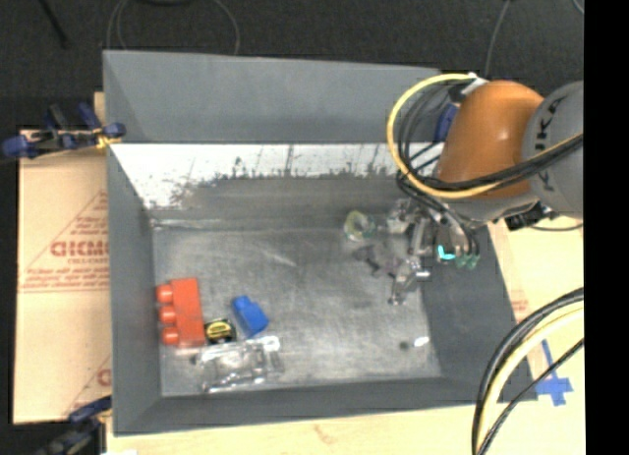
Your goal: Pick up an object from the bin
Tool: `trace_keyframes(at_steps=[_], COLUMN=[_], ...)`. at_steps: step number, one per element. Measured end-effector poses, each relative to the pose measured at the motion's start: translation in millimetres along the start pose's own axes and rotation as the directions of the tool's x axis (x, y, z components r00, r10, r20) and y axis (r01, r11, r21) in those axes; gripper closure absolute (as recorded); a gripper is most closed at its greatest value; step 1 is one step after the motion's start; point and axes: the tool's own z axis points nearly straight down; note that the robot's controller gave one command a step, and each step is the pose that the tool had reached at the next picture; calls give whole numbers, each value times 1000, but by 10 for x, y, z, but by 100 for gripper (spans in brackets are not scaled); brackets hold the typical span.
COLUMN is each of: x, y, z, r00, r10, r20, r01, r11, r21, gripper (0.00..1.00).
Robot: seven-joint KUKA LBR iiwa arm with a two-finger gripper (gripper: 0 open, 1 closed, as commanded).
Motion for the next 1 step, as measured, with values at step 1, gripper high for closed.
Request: trace_keyframes(at_steps=[1], x=[-652], y=[-35], z=[611], r00=[931], r10=[-366], r20=[10], r01=[366], r11=[931], r21=[6], gripper=[0])
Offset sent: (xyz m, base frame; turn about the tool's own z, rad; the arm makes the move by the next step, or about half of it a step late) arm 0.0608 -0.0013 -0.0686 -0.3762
